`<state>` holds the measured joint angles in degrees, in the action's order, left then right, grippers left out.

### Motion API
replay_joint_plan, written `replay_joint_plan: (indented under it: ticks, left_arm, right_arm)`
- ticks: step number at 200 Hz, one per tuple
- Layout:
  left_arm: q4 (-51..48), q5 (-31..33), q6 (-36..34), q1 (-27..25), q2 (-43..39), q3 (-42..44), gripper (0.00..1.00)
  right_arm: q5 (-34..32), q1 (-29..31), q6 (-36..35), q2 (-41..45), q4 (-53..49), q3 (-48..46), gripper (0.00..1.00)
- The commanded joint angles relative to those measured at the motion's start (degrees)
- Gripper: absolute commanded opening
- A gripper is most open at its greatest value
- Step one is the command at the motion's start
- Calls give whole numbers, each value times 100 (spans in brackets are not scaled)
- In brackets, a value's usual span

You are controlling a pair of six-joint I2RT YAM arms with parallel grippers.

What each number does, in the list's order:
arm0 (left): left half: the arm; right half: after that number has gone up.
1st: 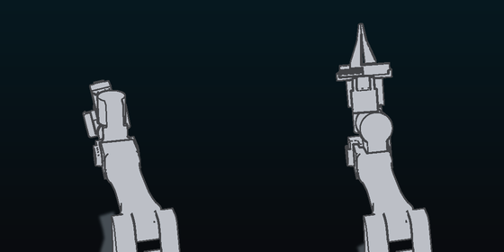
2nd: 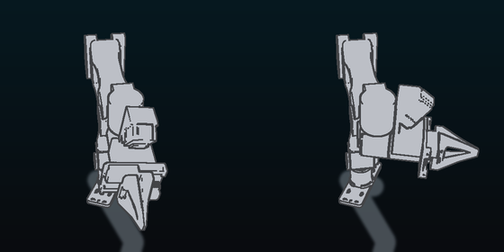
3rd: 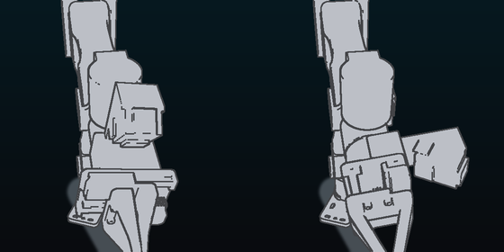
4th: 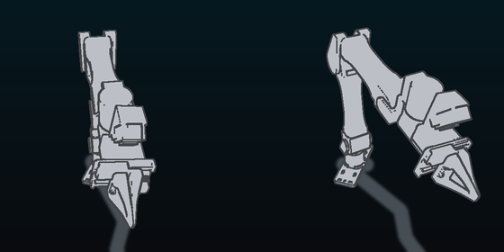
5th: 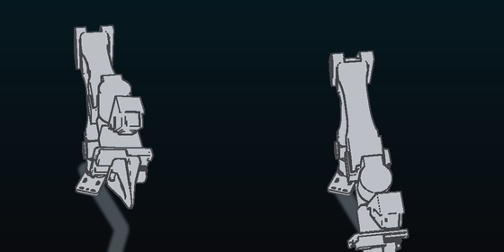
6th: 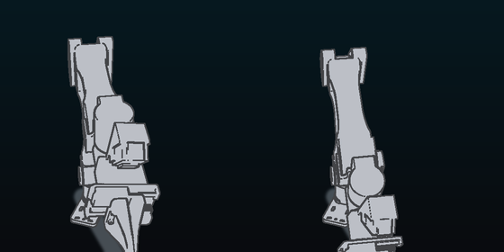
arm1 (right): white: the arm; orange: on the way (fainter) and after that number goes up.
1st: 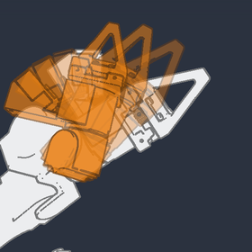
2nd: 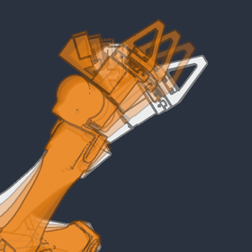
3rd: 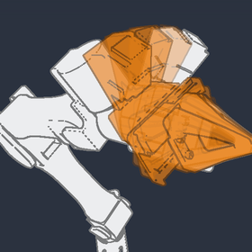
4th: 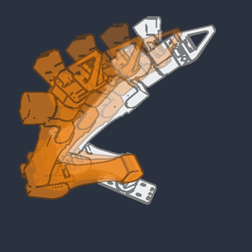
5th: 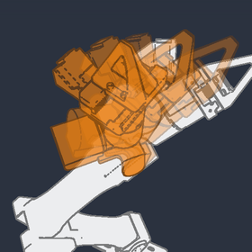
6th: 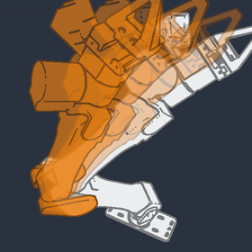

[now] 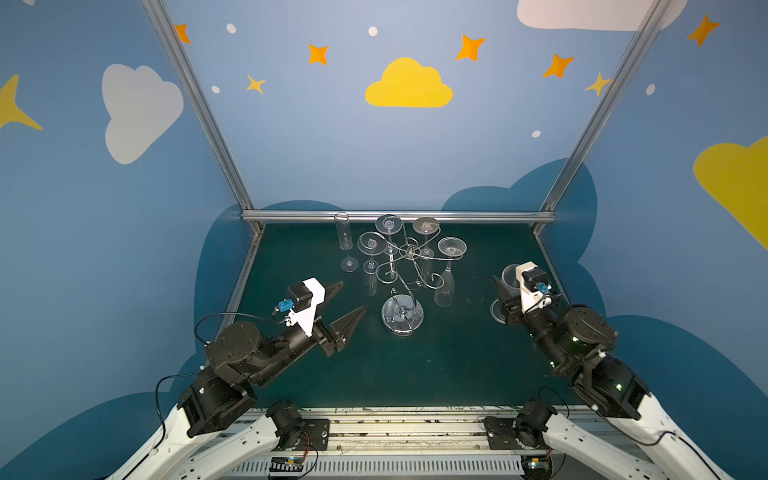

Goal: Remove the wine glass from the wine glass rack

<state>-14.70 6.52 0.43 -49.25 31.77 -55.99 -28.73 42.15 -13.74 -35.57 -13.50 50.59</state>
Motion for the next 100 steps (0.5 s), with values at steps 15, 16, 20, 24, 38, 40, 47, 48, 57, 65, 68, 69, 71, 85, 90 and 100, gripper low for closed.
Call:
replay_joint_plan:
  ticks: [15, 16, 20, 24, 38, 40, 47, 48, 57, 65, 68, 69, 71, 85, 90, 100]
  left_arm:
    - [-72, 284, -63, -5, -4, -95, 71]
    - [-75, 286, -66, -5, -4, -96, 71]
    - [-72, 307, -57, -5, -4, -97, 71]
    - [-68, 328, -47, -5, -4, -97, 71]
    - [-50, 391, -34, -5, 27, -79, 71]
    - [-51, 402, -38, -5, 32, -79, 71]
    - [-48, 440, -54, 0, 58, -89, 71]
    - [-50, 452, -57, -2, 62, -93, 71]
    - [-79, 539, -115, -2, 116, -143, 71]
    - [-107, 659, -166, -3, 172, -208, 72]
    - [-112, 712, -185, -5, 192, -229, 71]
    - [-112, 729, -193, -5, 199, -229, 71]
    - [-112, 765, -212, -5, 214, -246, 72]
    - [-79, 961, -333, 1, 274, -312, 72]
    - [-56, 1025, -378, -5, 298, -326, 72]
    - [3, 1163, -473, -5, 341, -360, 73]
  right_arm:
    - [1463, -1290, 680, -431, 1114, -441, 26]
    - [1513, -1333, 693, -445, 1153, -460, 26]
    - [1666, -1504, 759, -513, 1262, -522, 25]
    - [1812, -1659, 835, -587, 1390, -581, 25]
    - [2328, -2162, 1077, -886, 1923, -820, 25]
    - [2401, -2221, 1100, -940, 2007, -861, 25]
    - [2602, -2423, 1213, -1125, 2345, -974, 25]
    - [2628, -2440, 1223, -1161, 2388, -995, 25]
    - [2850, -2641, 1330, -1453, 2785, -1103, 25]
    - [2990, -2774, 1355, -1733, 3055, -1130, 25]
    - [3030, -2815, 1360, -1846, 3140, -1118, 25]
    - [3048, -2830, 1358, -1882, 3159, -1115, 25]
    - [3073, -2858, 1368, -1947, 3210, -1109, 25]
    - [3295, -3025, 1343, -2456, 3478, -985, 25]
    - [3352, -3072, 1375, -2622, 3552, -931, 25]
    - [3507, -3173, 1374, -2945, 3639, -794, 25]
